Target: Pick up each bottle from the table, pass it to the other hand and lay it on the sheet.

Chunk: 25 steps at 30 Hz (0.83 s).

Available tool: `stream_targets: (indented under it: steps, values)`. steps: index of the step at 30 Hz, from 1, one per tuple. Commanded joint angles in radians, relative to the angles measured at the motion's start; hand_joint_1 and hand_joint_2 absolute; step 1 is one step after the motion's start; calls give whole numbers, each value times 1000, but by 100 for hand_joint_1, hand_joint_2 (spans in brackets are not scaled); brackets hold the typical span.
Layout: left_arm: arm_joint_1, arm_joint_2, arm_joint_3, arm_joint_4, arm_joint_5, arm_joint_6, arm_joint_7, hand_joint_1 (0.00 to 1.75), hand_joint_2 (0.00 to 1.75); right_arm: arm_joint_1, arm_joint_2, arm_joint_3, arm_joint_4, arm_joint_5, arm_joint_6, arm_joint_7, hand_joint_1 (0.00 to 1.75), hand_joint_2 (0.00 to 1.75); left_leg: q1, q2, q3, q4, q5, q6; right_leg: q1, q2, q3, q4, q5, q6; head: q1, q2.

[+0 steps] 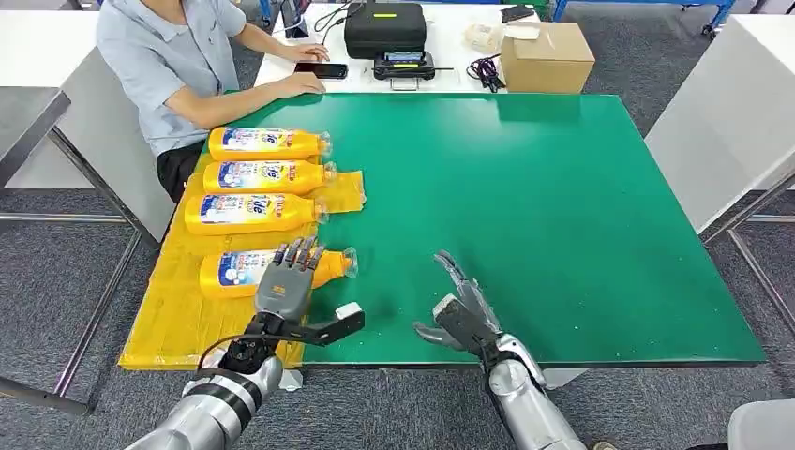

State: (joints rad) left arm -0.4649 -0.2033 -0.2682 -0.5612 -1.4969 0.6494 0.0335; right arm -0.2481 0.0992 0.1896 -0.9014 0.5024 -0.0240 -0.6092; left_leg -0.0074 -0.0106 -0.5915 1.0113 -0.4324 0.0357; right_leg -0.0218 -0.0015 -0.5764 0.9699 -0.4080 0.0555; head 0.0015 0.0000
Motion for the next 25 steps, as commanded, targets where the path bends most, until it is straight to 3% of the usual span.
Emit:
stream_targets:
  steps: [1, 3, 9, 13, 25]
  values:
    - [193, -12, -110, -365, 56, 49, -97, 0, 175, 54, 5, -66, -66, -29, -13, -2, 0, 175, 1, 0, 1, 0, -1, -2, 1, 0, 1, -1, -1, -2, 0, 0]
    - [284, -26, -122, -552, 168, 49, -192, 0, 175, 103, 25, -89, -179, -78, 10, -5, 0, 175, 1, 2, 0, 1, -3, -2, 1, 1, 0, 0, -2, -2, 0, 0]
    - [363, -51, -155, -734, 246, 49, -280, 0, 175, 175, 48, -77, -395, -145, 64, 18, 0, 175, 0, 1, -9, 1, -2, -1, 0, 0, -9, 1, -1, -2, 0, 0]
    - [327, -46, -203, -681, 478, 40, -361, 0, 175, 192, 66, -84, -454, -184, 70, 23, 0, 175, 0, 1, -9, 1, -2, -1, 0, 1, -10, 0, -1, -2, 0, 0]
    - [235, -69, -219, -600, 701, 11, -443, 0, 175, 197, 73, -153, -474, -212, 85, 50, 0, 175, 0, -1, -9, 0, -1, -1, 0, -2, -9, 0, -1, -1, 0, 0]
